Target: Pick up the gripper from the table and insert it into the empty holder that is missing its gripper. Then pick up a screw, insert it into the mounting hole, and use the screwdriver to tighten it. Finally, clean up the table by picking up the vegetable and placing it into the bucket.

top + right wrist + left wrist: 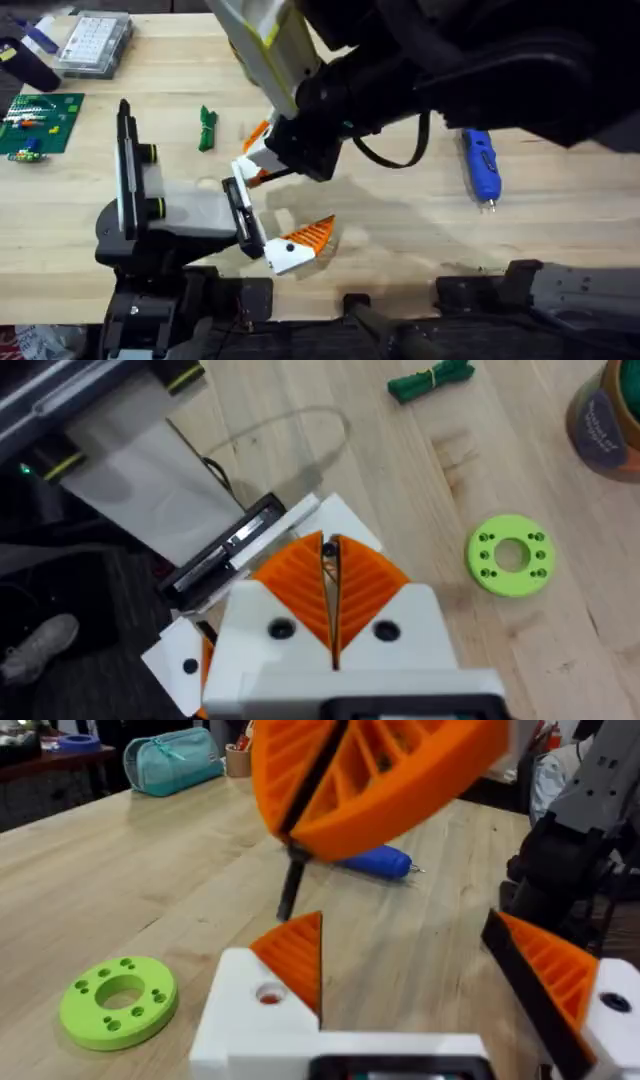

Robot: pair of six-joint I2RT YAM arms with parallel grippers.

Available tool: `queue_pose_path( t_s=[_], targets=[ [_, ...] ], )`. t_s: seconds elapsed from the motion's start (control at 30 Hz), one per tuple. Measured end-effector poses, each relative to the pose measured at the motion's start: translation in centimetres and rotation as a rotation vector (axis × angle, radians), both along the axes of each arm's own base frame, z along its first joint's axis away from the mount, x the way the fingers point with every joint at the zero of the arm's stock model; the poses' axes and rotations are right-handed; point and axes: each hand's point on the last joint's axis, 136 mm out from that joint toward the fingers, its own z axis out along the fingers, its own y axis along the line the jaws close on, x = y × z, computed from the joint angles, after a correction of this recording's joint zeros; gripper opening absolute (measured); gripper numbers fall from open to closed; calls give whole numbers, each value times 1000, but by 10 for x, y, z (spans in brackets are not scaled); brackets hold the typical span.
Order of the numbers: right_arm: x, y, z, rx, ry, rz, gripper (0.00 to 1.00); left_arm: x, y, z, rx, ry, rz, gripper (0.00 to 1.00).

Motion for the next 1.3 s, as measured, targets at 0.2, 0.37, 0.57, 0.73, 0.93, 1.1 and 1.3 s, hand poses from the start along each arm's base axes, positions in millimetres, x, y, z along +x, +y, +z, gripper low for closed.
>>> queue_pose_path(
  t_s=[0.2, 0.37, 0.57, 0.73, 0.93, 1.1, 1.3],
  targets=[
    [0, 0, -1, 4, 24, -25, 10, 0, 0, 0, 0, 0, 0, 988],
    [0, 0, -1, 6, 32, -33, 10, 0, 0, 0, 0, 0, 0, 988],
    [0, -1, -1, 3, 34, -34, 10, 0, 0, 0, 0, 0, 0, 988],
    [0, 1, -6, -8, 45, -34, 10, 0, 0, 0, 0, 0, 0, 988],
    [-1, 4, -12, -12, 65, -24, 10, 0, 0, 0, 0, 0, 0, 988],
    [-1, 6, -12, -10, 68, -24, 10, 0, 0, 0, 0, 0, 0, 988],
    [1, 9, -23, -32, 82, -25, 10, 0, 0, 0, 0, 0, 0, 988]
  ],
)
